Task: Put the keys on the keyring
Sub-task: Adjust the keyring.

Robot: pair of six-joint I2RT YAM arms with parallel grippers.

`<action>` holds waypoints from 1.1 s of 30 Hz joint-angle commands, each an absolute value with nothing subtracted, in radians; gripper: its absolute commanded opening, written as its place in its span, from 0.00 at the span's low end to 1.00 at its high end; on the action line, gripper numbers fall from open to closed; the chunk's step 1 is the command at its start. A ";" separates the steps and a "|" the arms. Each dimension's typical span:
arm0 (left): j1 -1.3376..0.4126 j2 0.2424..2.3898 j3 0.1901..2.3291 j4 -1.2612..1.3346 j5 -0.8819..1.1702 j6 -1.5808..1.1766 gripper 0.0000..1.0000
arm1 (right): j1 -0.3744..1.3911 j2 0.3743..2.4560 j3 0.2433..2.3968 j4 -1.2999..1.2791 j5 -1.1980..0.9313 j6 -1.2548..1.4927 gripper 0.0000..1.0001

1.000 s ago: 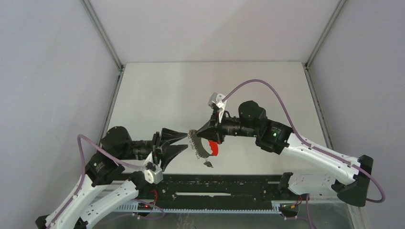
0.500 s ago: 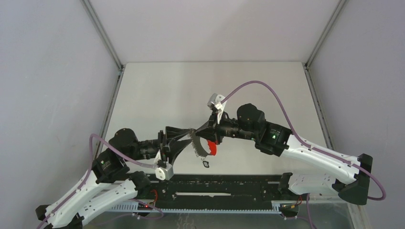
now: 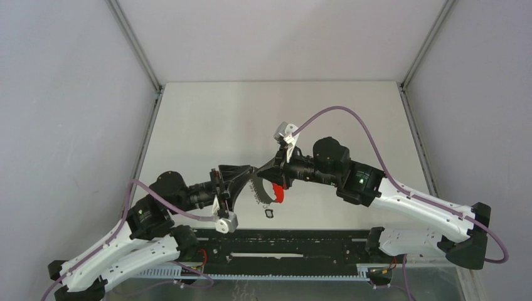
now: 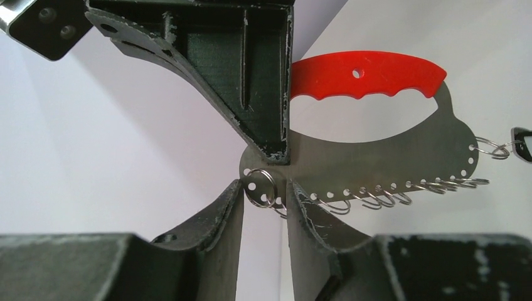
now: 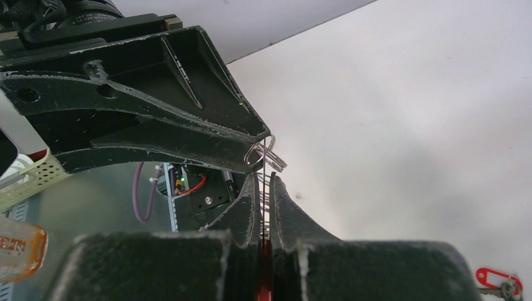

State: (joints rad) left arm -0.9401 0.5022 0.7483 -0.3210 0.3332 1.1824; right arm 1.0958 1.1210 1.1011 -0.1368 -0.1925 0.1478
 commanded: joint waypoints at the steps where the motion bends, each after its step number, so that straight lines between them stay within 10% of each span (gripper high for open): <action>1: -0.948 0.506 0.735 -0.260 0.255 1.193 0.34 | 1.115 1.089 1.146 -0.090 -0.198 0.157 0.00; 33: -0.950 0.498 0.752 -0.271 0.252 1.165 0.05 | 1.151 1.074 1.146 -0.119 -0.176 0.116 0.00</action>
State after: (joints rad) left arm -0.9478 0.5011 0.7483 -0.3012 0.2916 1.1679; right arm 1.1229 1.1107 1.1015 -0.1490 -0.1352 0.1242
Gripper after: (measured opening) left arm 0.079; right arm 0.046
